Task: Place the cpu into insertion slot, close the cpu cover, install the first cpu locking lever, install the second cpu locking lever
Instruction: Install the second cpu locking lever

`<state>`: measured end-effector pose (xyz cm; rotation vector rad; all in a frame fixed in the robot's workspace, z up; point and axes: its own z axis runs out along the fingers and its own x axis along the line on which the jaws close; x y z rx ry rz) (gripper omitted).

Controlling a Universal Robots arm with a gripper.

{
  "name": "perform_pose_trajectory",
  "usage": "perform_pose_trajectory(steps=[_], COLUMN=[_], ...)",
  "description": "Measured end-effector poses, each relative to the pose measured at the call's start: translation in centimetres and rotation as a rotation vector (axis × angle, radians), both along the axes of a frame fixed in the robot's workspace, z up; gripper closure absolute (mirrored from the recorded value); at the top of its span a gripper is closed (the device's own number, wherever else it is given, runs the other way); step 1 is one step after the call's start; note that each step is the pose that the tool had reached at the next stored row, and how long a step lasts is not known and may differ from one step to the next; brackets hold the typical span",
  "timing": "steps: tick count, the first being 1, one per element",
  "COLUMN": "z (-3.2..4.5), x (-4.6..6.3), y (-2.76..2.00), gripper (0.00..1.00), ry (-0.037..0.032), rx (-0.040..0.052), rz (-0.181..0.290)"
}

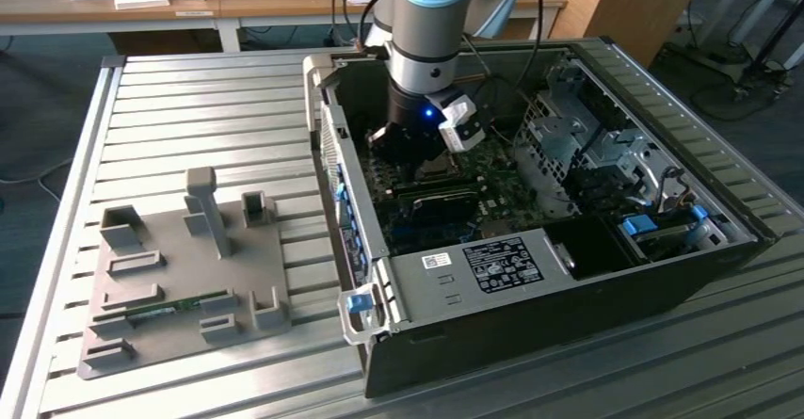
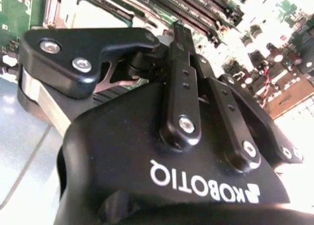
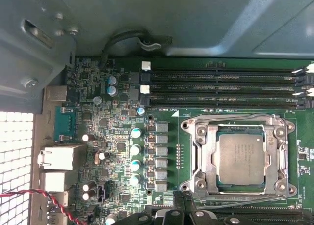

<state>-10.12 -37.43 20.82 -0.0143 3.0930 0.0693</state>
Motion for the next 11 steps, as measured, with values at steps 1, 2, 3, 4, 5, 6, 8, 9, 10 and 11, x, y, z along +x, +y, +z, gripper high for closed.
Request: perform_pose_trajectory(steps=[1,2,3,4,5,6,8,9,10,11], z=[0.0,0.0,0.01,0.01,0.01,0.0,-0.04,-0.11,-0.18,-0.25], x=[0.06,0.12,0.2,0.28,0.35,0.4,0.42,0.43,0.42,0.42], y=[0.02,0.04,0.05,0.06,0.08,0.09,0.1,0.11,0.11,0.11], gripper=[0.89,0.89,0.89,0.89,0.89,0.89,0.89,0.89,0.89,0.89], ry=[0.0,0.0001,0.0002,0.0003,0.0002,0.0,-0.0003,-0.0002,-0.0002,-0.0001], rx=[0.0,-0.0001,-0.0002,-0.0003,-0.0002,-0.0001,0.0003,0.0007,0.0017,0.003], rz=[0.0,0.0,0.0,0.0,0.0,0.0,0.0,0.0,0.0,0.0])
